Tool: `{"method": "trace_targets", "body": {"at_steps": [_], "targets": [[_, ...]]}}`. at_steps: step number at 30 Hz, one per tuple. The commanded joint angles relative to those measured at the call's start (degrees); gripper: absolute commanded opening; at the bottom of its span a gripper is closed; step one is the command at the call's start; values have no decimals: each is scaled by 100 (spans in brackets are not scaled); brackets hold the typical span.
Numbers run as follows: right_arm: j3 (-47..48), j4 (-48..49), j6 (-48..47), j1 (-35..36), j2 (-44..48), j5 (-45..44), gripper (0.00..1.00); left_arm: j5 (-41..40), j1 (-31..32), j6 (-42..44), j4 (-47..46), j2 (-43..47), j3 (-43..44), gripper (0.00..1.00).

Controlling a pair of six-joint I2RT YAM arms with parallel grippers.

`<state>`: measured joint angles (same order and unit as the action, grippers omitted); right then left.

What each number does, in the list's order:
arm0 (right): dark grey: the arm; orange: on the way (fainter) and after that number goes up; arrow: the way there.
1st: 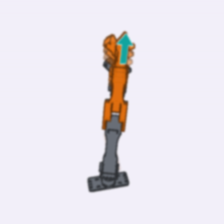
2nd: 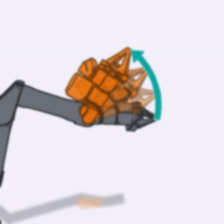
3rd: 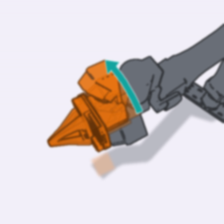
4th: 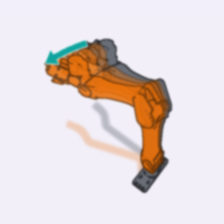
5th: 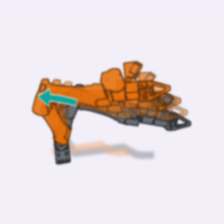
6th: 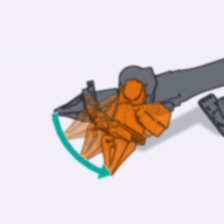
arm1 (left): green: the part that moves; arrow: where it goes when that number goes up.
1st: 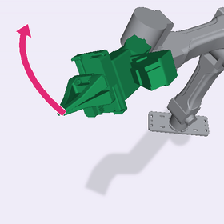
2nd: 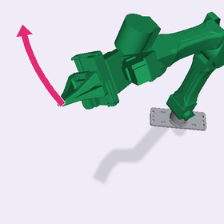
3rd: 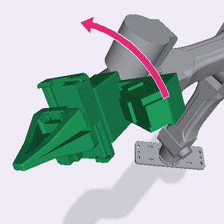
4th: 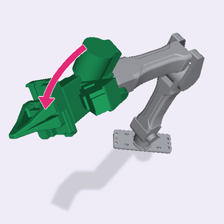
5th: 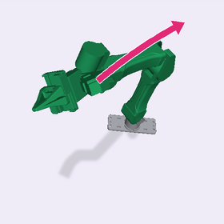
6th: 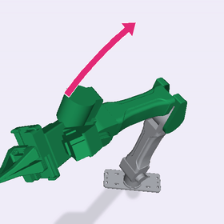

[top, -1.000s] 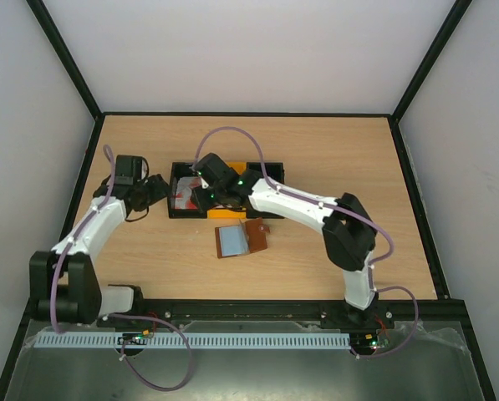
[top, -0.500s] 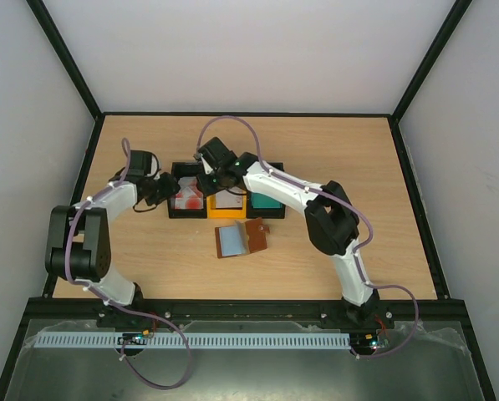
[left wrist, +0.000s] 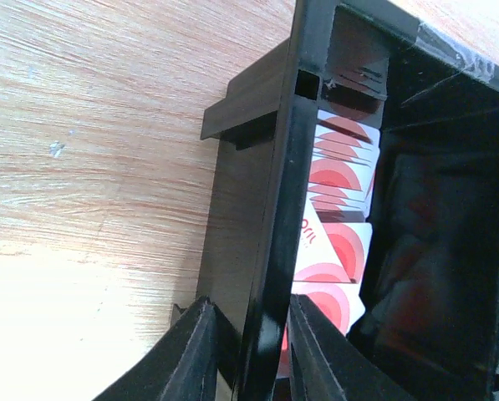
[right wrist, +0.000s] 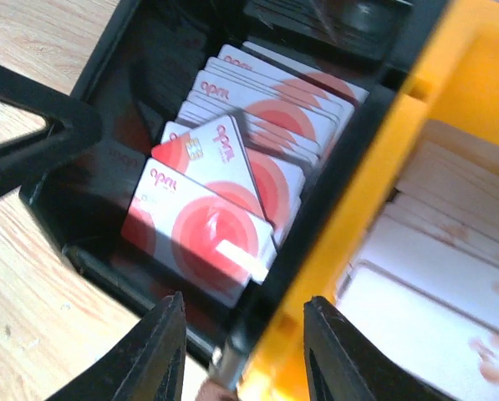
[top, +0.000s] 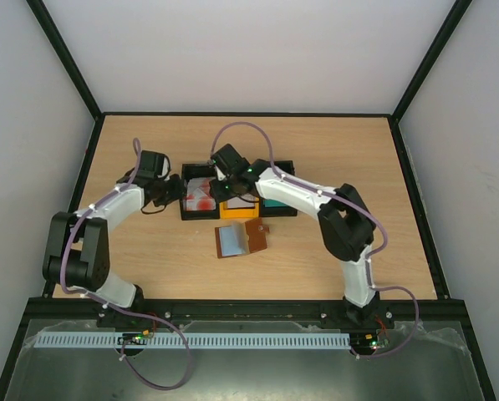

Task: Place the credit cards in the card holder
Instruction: Move the storage box to the center of the board.

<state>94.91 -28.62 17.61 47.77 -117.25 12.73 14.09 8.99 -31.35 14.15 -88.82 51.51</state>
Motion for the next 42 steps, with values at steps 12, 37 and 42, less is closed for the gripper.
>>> {"method": "trace_targets", "body": {"at_steps": [12,37,42], "targets": [[-3364,145,1733,-242,3075,-1949,39,-875,379,-304,413,627,-51,34],[-3654,825,1338,-1132,1700,-1664,32,-1451,1125,3267,1774,-1002,2060,42],[-3652,1034,1255,-1228,1621,-1613,33,-1406,1227,3601,1721,-1343,2257,42]]}}
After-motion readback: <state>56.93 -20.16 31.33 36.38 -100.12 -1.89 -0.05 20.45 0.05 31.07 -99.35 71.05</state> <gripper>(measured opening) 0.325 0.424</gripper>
